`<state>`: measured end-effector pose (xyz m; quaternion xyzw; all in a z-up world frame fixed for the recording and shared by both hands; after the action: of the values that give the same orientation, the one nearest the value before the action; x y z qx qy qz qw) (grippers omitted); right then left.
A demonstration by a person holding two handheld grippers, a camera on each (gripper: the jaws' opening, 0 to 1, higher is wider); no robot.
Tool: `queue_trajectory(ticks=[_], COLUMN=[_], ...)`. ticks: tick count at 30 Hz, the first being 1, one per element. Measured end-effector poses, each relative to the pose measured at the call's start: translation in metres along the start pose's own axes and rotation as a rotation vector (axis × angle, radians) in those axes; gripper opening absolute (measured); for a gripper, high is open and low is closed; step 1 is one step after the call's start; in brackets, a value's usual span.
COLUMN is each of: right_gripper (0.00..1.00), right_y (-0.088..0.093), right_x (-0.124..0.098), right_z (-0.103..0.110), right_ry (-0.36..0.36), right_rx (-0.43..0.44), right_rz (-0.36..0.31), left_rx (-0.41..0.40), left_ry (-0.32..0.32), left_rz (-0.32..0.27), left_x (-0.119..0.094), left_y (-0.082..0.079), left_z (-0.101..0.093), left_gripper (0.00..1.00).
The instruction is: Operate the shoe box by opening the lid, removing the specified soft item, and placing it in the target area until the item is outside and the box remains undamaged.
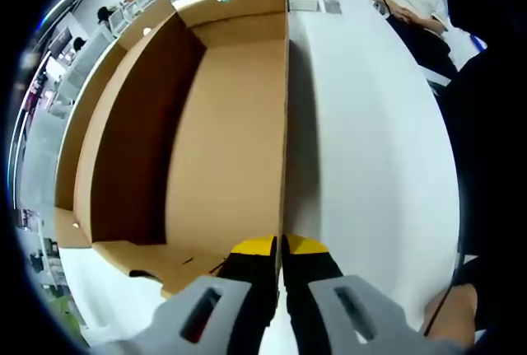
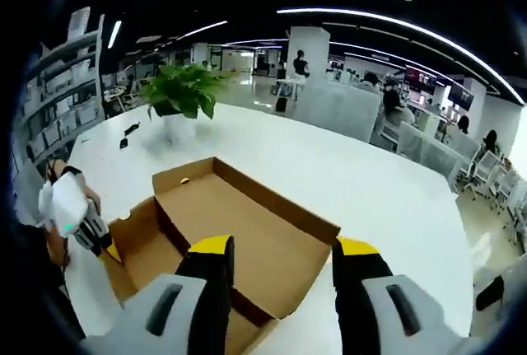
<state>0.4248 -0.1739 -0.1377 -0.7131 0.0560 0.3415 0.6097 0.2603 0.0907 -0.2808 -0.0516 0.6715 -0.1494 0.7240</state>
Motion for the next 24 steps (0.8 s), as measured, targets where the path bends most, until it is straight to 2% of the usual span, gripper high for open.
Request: queue_trajectory(ticks=[4, 6, 10, 13, 17, 18, 24], right_gripper=[0.49, 0.49, 0.49, 0.50, 0.52, 0.53, 0.53], right_y=[-0.006, -0.009, -0.016, -0.011, 0.005, 0.011, 0.020], right_x=[0.012, 0.018, 0.033, 0.045, 0.064, 0.070, 0.088], right_z=[-0.011, -0.021, -0.027, -0.031, -0.043, -0.046, -0.055], right_ry=[0.038, 0.103, 0.126, 0.140, 0.168, 0.184, 0.214], right_rx=[0.010, -0.042, -0.046, -0.043, -0.021, 0.008, 0.037], right_rz=[0.035, 0.064, 0.074, 0.103, 0.187, 0.213, 0.258], left_rx=[-0.001, -0.003, -0.003, -0.003, -0.003, -0.004, -0.006], left_ry=[0.002, 0.002, 0.001, 0.003, 0.003, 0.003, 0.004], left_rz=[0.002, 0.002, 0.004, 0.001, 0.001, 0.002, 0.002], left_x=[0.000, 0.000, 0.000, 0.000, 0.000, 0.000, 0.000], left_y=[0.000, 0.000, 0.000, 0.000, 0.001, 0.001, 0.001], left_z=[0.000, 0.000, 0.001, 0.002, 0.004, 0.004, 0.007], left_gripper=[0.02, 0.02, 0.02, 0.02, 0.02, 0.02, 0.02])
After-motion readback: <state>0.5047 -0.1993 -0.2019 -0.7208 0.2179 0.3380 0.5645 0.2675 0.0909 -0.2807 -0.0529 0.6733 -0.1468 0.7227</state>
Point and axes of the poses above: the point that each gripper's makers call its tool centre point, and the gripper's own axes: x roughly forward along the fingers, z roughly to its left, y roughly out of its underside, the point moved 4 cm from there along -x, roughly backward along the fingers, and after that the axes turned 4 degrees about x, right-handed, at the moved point
